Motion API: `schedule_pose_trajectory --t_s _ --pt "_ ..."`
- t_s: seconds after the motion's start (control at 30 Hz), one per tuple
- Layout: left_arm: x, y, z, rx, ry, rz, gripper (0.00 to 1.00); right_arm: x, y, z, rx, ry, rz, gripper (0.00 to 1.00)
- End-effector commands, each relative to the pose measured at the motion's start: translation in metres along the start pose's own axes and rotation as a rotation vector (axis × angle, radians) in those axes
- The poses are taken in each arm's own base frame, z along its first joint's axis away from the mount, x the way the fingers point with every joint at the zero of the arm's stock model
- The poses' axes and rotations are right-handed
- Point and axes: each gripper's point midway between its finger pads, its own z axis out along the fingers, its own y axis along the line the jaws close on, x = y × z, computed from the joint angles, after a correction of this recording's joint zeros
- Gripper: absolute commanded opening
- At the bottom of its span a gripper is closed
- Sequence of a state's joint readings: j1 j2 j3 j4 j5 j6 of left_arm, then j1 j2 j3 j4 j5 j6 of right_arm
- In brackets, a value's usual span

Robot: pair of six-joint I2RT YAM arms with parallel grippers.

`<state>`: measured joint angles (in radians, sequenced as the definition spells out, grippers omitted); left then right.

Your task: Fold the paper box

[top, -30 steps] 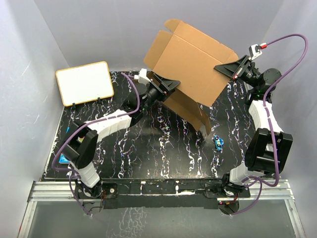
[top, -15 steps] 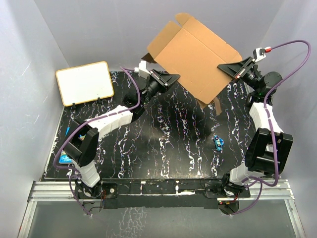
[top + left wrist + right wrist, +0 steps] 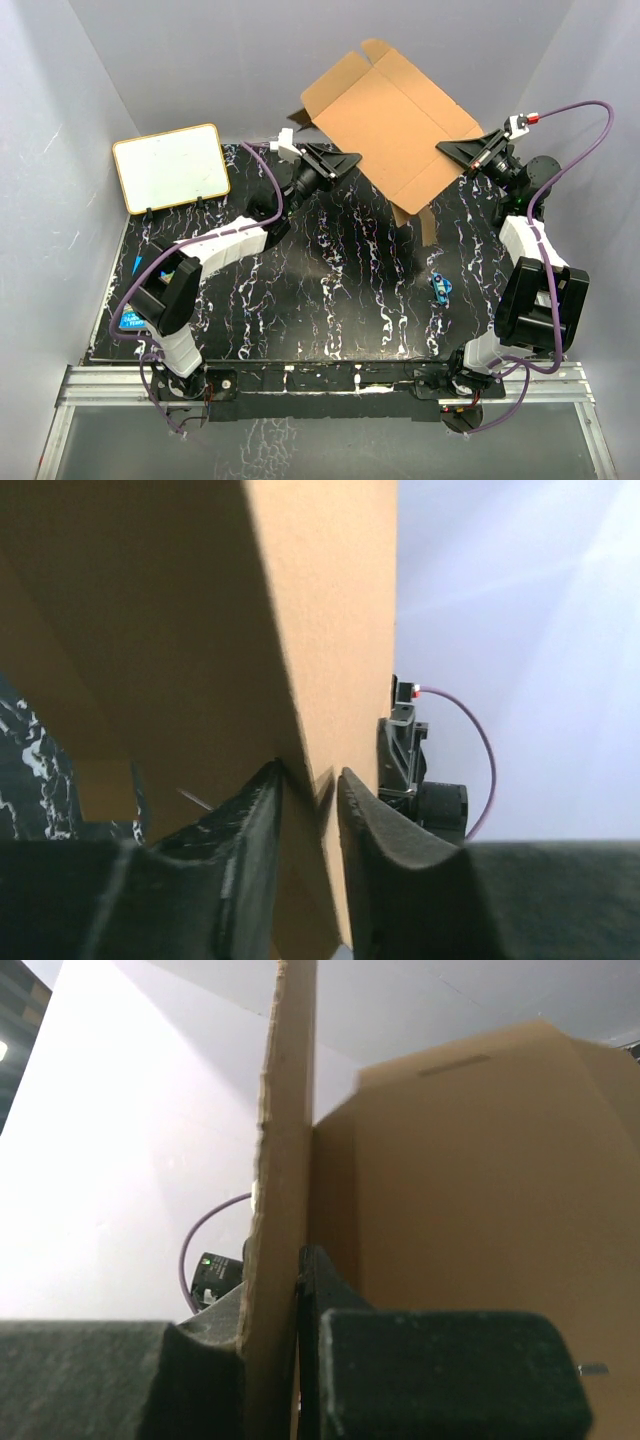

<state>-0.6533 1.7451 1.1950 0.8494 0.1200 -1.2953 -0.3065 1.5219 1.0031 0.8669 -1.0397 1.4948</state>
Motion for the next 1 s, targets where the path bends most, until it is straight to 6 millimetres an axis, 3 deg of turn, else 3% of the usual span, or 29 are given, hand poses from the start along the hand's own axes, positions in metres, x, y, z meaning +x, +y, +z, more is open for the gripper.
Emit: schedule_pose_trajectory --t_s 0.0,0.3,0.47,0.6,0.8,0.93,0.97 --pt "0.015 -0.021 -0.008 0.071 0.054 -0.029 0.32 0.014 0.040 0.001 -0.098 0.041 -0.105 0.08" --pt "0.061 -0.010 -0.016 0.036 0.131 -0.094 0.53 0.013 0.034 0.001 -0.092 0.032 -0.101 0.08" --pt "0.080 -0.015 -0.011 0.040 0.148 -0.111 0.53 0.014 0.032 0.000 -0.086 0.031 -0.100 0.08" --pt "0.088 -0.014 -0.005 0.036 0.158 -0.122 0.41 0.015 0.031 0.000 -0.085 0.034 -0.099 0.08" --pt "0.088 -0.011 -0.007 0.043 0.155 -0.115 0.00 0.018 0.031 -0.001 -0.085 0.038 -0.108 0.08" --pt "0.088 -0.008 -0.009 0.038 0.150 -0.102 0.00 0.018 0.031 -0.001 -0.087 0.043 -0.123 0.08" --pt "0.087 -0.007 -0.011 0.032 0.148 -0.101 0.06 0.018 0.032 -0.001 -0.089 0.044 -0.130 0.08"
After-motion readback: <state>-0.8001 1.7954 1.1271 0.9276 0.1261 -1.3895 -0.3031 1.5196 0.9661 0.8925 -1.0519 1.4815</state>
